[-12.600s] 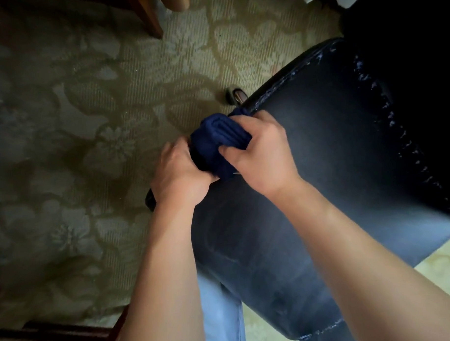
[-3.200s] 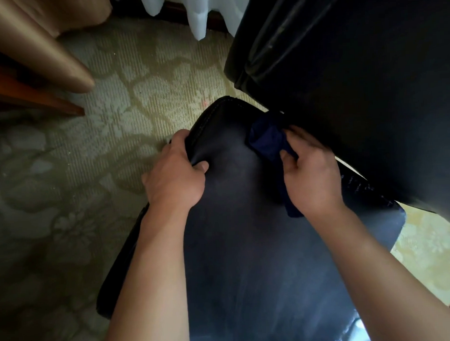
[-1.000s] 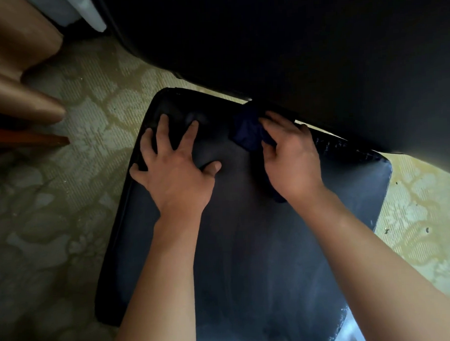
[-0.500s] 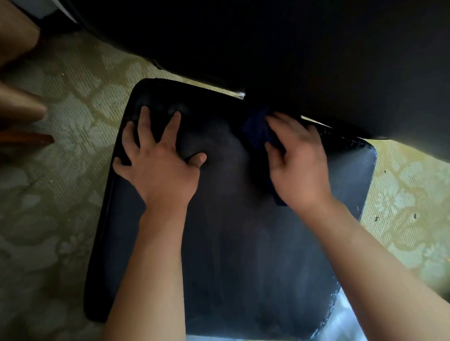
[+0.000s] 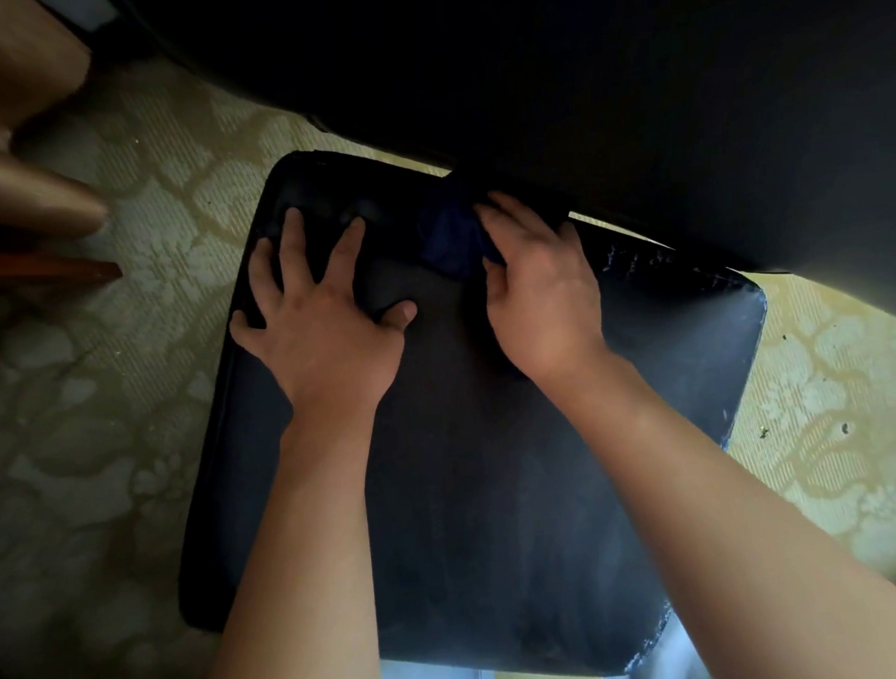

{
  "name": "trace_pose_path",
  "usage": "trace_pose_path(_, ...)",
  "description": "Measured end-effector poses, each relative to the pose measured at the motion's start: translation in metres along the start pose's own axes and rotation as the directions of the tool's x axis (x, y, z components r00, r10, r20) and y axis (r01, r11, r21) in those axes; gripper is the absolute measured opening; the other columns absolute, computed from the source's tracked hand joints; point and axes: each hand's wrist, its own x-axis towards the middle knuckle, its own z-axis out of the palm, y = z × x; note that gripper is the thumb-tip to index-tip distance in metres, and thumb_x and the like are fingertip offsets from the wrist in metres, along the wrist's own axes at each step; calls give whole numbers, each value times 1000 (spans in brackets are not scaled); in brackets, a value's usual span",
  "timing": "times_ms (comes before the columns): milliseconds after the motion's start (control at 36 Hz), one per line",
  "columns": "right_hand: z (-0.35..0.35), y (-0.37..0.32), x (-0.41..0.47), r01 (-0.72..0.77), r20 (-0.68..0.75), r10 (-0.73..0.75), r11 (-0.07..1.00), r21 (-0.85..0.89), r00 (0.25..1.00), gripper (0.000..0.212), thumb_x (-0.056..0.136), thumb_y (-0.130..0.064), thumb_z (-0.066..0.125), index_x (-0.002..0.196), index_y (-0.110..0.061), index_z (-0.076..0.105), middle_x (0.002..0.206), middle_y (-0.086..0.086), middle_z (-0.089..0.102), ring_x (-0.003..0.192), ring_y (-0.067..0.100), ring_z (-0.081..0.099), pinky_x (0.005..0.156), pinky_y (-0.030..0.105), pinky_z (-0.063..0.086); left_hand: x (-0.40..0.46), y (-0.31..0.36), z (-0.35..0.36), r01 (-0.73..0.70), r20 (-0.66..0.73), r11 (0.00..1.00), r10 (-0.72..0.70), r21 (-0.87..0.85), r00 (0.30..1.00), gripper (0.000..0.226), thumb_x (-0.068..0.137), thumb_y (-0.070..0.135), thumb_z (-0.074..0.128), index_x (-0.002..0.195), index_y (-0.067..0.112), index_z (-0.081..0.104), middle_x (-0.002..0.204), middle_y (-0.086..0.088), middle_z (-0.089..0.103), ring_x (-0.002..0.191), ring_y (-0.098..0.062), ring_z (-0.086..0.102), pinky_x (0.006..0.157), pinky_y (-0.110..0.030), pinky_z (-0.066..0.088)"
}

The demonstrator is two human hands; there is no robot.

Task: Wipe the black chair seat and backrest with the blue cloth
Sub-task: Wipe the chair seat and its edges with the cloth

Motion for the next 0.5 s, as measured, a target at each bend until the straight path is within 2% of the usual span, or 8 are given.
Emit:
trace_pose_path(194,-16,41,-12,-83,-19,82,996,-41,996,55,94,-7,52,145,-28,50,154,-11,44,118,36,52,93,39,51,-2,2,0,12,19,999,-13,29,1000,88,80,68,65,154,50,20,170,5,1,155,-28,3,111,-70,24)
trace_pose_path(361,-24,65,-31,-183,-74,178,981,-67,981,57,94,-7,53,146,-29,48,154,-14,44,120,36,49,94,38,49,-4,2,1,18,22,999,-18,36,1000,89,81,68,63,155,49,16,170,5,-2,156,-28,1,113,-70,22)
trace_pose_path(500,-27,84,-45,-230,-119,218,969,-91,969,57,93,-5,54,146,-25,49,154,-9,45,120,38,49,94,39,46,-5,2,1,10,26,1000,-11,20,1000,89,84,66,62,157,47,15,170,3,-4,156,-28,-2,115,-70,17)
